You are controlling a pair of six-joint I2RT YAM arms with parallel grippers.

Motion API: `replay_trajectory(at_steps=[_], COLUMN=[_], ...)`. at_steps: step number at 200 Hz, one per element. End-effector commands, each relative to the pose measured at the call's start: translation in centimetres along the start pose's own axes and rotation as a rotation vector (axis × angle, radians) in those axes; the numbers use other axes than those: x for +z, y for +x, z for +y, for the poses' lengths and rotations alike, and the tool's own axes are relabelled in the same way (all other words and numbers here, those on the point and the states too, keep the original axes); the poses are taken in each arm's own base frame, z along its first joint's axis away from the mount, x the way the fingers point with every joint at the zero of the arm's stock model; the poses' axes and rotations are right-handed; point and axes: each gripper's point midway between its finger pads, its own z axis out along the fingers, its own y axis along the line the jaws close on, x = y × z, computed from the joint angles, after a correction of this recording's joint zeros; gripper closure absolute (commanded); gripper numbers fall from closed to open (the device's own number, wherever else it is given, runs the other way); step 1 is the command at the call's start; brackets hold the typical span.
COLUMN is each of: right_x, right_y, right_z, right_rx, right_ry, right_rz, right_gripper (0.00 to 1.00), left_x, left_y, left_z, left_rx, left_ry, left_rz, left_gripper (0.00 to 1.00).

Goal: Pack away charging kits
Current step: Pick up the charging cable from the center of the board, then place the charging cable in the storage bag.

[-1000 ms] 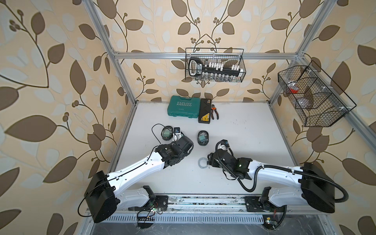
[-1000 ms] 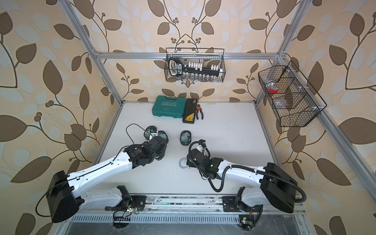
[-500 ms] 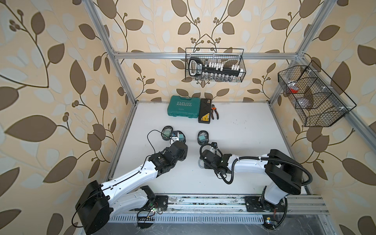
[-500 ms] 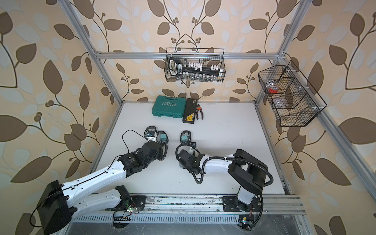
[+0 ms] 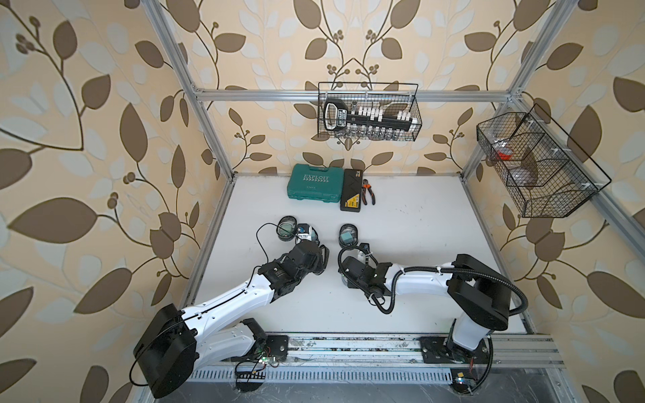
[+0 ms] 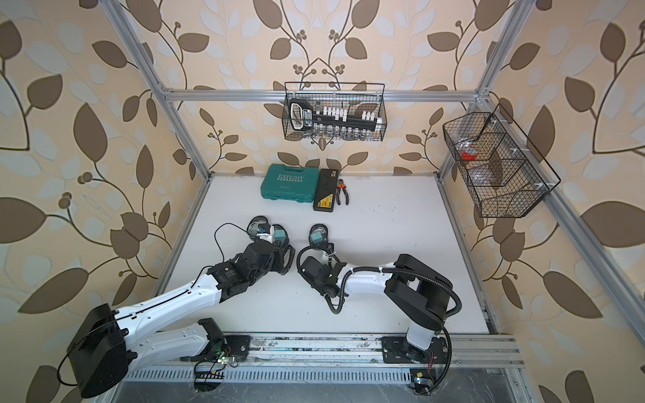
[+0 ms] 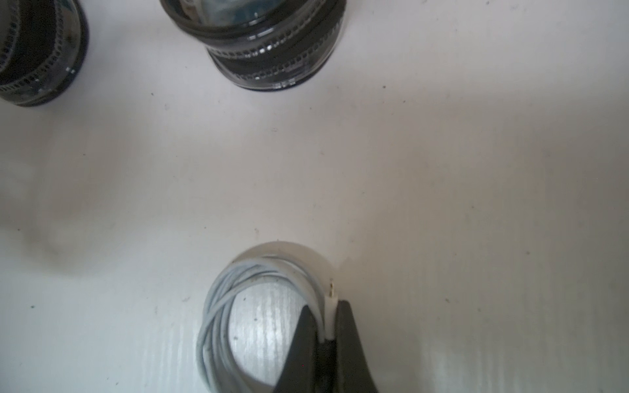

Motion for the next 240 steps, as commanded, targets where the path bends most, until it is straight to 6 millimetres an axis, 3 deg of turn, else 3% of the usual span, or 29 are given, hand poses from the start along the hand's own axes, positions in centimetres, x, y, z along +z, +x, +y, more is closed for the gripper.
replay_trajectory(at_steps=[1, 48, 70, 96, 126, 165, 240], right_x=[-2.1, -8.8, -10.1, -8.9, -6.3, -3.1, -1.0], right_y=[-1.2, -6.3, -7.5, -7.8, -7.4, -6.0, -4.4], right_z=[-1.7, 1.2, 2.7, 5.0, 6.3, 5.5, 6.1], right_rx=[0.017, 0.065, 0.064, 0.047, 0.034, 0.047, 0.036], right_ry=[0.027, -0.221, -0.264, -0.271, -0.233, -0.179, -0.181], right_rz=[-0.048, -0.186, -0.196, -0.158, -0.113, -0.044, 0.006], right_gripper=[1.0, 1.0, 1.0, 1.0, 1.0, 1.0, 1.0], left_x=[0.2, 1.0, 1.2, 1.2, 1.0, 0.7, 0.2], left_y=[-0.3, 0.6, 0.8, 0.8, 0.8, 0.6, 1.0], left_z=[-1.4, -3.3, -3.7, -4.2, -4.4, -4.4, -6.5], left_rx=[0.011, 0.014, 0.015, 0.012, 0.015, 0.008, 0.005], left_ry=[0.081, 0.188, 0.21, 0.243, 0.262, 0.279, 0.43], left_rz=[-0.01, 0.025, 0.03, 0.022, 0.011, -0.018, -0.034], left_gripper=[1.0, 1.0, 1.0, 1.0, 1.0, 1.0, 1.0])
